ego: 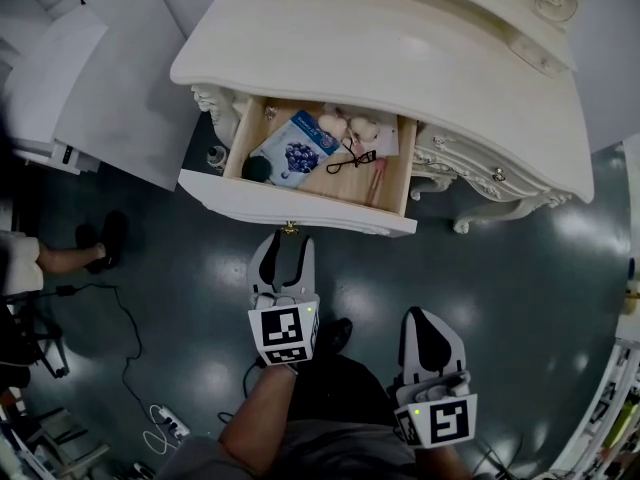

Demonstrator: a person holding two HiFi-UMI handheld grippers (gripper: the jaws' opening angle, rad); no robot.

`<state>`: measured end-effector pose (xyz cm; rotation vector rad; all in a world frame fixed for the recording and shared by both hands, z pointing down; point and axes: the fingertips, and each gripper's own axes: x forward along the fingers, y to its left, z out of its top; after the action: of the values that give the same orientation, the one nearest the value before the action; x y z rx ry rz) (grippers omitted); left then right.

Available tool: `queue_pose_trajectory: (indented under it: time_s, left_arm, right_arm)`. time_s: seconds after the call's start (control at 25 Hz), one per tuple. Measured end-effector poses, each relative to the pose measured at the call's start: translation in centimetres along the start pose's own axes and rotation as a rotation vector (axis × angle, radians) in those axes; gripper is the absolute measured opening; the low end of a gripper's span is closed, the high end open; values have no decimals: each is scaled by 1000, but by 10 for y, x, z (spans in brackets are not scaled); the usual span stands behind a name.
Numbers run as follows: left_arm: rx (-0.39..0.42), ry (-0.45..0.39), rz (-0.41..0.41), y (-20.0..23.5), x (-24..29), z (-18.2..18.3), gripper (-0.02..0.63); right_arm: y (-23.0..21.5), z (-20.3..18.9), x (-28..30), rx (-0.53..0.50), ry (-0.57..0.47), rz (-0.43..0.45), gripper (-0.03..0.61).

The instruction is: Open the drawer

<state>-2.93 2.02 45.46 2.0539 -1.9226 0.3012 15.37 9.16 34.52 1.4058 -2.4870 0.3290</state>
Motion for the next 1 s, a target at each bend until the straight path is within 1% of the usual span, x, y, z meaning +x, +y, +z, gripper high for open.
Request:
queue_pose_trajectory:
  time_s: [0.12,0.2,0.28,0.4,0.48,0.56,0.64,0.8,0.92,1.0]
  left_arm:
    - [3,-17,-17,-7,-22,20,173]
    - [-11,-39,-30,-12,-40,40,151]
    - [-6,-72,-46,-18,-58,69,126]
    - [38,-130,-67,-25,-82,120,91]
    - [62,-155,-67,-26,-98,152,49]
    - [84,-177,-71,-26,-110,183,22]
    - [104,-212,-85,-30,-122,212,15]
    - [149,-266,-110,-34,-143,252,15]
    - [184,-308,-134,-36,-151,274,15]
    - [201,-315,-156,-38,-155,280,15]
  right_arm:
    - [4,17,1,-8,-24,8,14]
    - [9,35,2,-10,-52,11,14]
    - [14,56,3,-20,-85,15,14]
    - [20,91,3,-41,-121,9,14]
    - [25,114,3,-55,-147,6,14]
    - [31,139,4,-70,-182,7,14]
    - [37,160,5,-84,-212,2,14]
    - [48,194,-1,-119,-258,-24,14]
    - [55,209,-6,-131,-281,-43,14]
    - [58,213,-8,-129,-289,-56,14]
